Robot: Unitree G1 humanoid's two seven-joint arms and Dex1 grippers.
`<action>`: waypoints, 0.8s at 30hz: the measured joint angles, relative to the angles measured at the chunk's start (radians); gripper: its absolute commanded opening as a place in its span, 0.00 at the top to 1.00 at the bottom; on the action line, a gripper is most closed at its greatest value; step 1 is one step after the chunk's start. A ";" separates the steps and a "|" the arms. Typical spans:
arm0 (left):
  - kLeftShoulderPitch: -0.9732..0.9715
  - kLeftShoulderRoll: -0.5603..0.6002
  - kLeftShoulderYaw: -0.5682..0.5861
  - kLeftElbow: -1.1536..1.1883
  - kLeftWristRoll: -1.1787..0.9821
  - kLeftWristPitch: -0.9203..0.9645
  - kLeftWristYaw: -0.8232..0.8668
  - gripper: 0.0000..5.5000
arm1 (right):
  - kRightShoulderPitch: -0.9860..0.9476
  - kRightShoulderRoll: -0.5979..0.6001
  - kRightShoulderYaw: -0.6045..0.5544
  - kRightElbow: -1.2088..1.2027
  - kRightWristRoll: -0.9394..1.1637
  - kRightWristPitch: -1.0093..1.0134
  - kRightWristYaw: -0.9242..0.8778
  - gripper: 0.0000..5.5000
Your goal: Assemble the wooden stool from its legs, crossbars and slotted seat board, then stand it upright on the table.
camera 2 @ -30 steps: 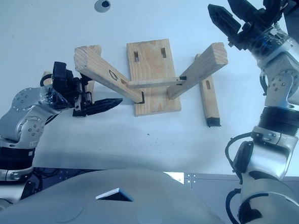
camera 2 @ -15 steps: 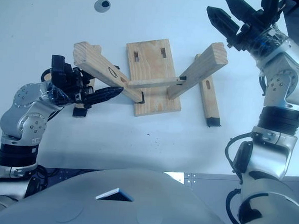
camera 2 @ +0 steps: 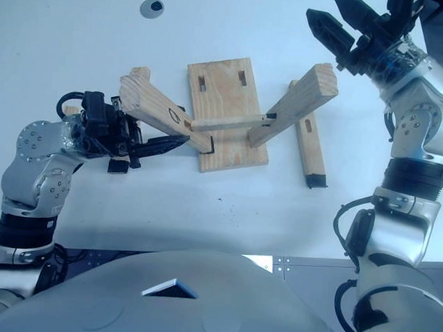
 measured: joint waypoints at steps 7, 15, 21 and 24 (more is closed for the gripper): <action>-0.050 0.019 -0.044 -0.015 0.058 0.023 0.030 0.63 | 0.001 0.001 0.000 -0.014 -0.004 0.000 -0.016 0.30; -0.116 0.099 -0.124 -0.084 0.167 0.096 0.083 0.63 | 0.021 0.002 -0.002 -0.032 -0.003 0.000 -0.028 0.30; -0.229 0.175 -0.210 -0.094 0.214 0.200 0.098 0.63 | 0.106 -0.001 0.000 -0.063 -0.009 -0.001 -0.015 0.30; -0.268 0.181 -0.238 -0.056 0.202 0.210 0.090 0.63 | 0.147 0.000 0.001 -0.065 -0.020 -0.001 -0.017 0.30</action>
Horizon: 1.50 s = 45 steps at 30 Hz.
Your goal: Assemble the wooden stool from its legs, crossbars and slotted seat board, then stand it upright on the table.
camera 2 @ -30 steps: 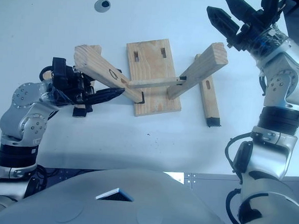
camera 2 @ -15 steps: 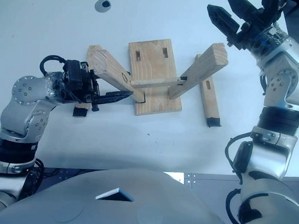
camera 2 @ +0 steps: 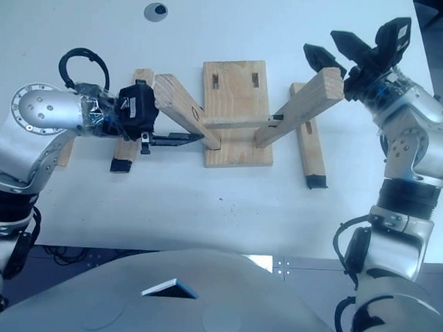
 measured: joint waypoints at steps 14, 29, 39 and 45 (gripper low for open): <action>0.001 0.052 -0.227 0.328 0.132 0.031 -0.100 0.81 | 0.009 0.044 0.034 -0.042 -0.001 -0.001 -0.056 0.30; -0.066 -0.189 0.223 0.406 -0.075 -0.114 0.107 0.86 | 0.456 -0.273 -0.138 -0.181 0.220 0.113 0.457 0.30; 0.022 -0.245 0.142 0.073 -0.245 -0.026 0.001 0.86 | 0.318 -0.124 0.119 -0.238 0.059 -0.015 0.276 0.30; 0.049 -0.240 0.097 0.015 -0.240 -0.001 -0.011 0.86 | 0.135 -0.026 0.192 -0.037 -0.057 -0.142 0.174 0.30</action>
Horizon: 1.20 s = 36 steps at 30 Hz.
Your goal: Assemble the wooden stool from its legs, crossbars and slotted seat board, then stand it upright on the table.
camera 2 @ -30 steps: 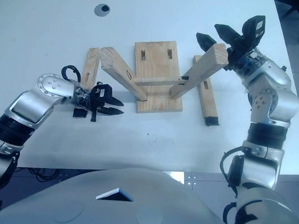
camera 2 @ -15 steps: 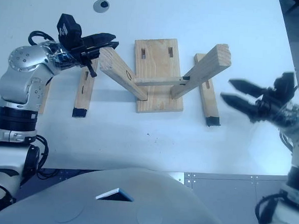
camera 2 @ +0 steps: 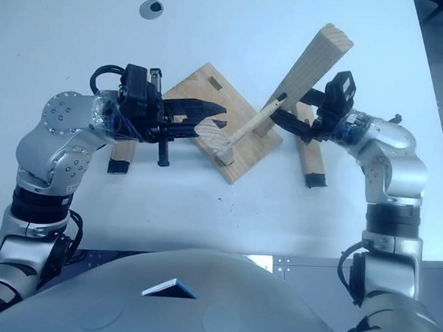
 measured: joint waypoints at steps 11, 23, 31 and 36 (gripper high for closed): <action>-0.059 0.046 0.073 0.337 0.257 -0.277 0.081 0.86 | 0.194 -0.156 -0.006 -0.105 -0.034 -0.074 0.162 0.30; -0.546 -0.009 -0.146 1.365 0.909 -0.918 0.476 0.86 | 0.283 -0.218 0.146 -0.349 -0.112 -0.007 0.195 0.30; -0.524 -0.047 -0.160 1.481 0.894 -1.124 0.350 0.86 | 0.172 -0.236 0.317 -0.315 -0.342 0.038 0.054 0.30; -0.525 -0.014 -0.184 1.477 0.916 -1.132 0.349 0.86 | 0.141 -0.204 0.336 -0.272 -0.348 0.024 0.026 0.30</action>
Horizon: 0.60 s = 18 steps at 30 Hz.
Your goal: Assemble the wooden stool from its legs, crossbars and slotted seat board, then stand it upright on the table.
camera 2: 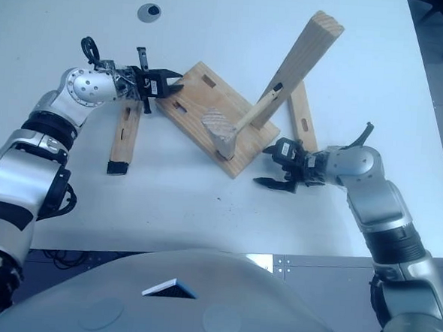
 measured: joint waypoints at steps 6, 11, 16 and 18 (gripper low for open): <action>-0.020 -0.017 -0.002 0.002 0.046 0.062 0.111 0.86 | -0.003 -0.011 0.006 0.021 0.000 -0.053 0.018 0.30; -0.042 -0.014 -0.038 0.058 0.137 0.150 0.204 0.86 | -0.024 -0.010 0.014 0.029 -0.003 -0.051 0.029 0.30; -0.058 -0.016 -0.053 0.079 0.164 0.163 0.213 0.86 | -0.044 -0.009 0.026 0.029 -0.026 -0.055 0.035 0.30; -0.059 -0.016 -0.052 0.079 0.162 0.160 0.203 0.86 | -0.046 -0.009 0.025 0.027 -0.029 -0.055 0.036 0.30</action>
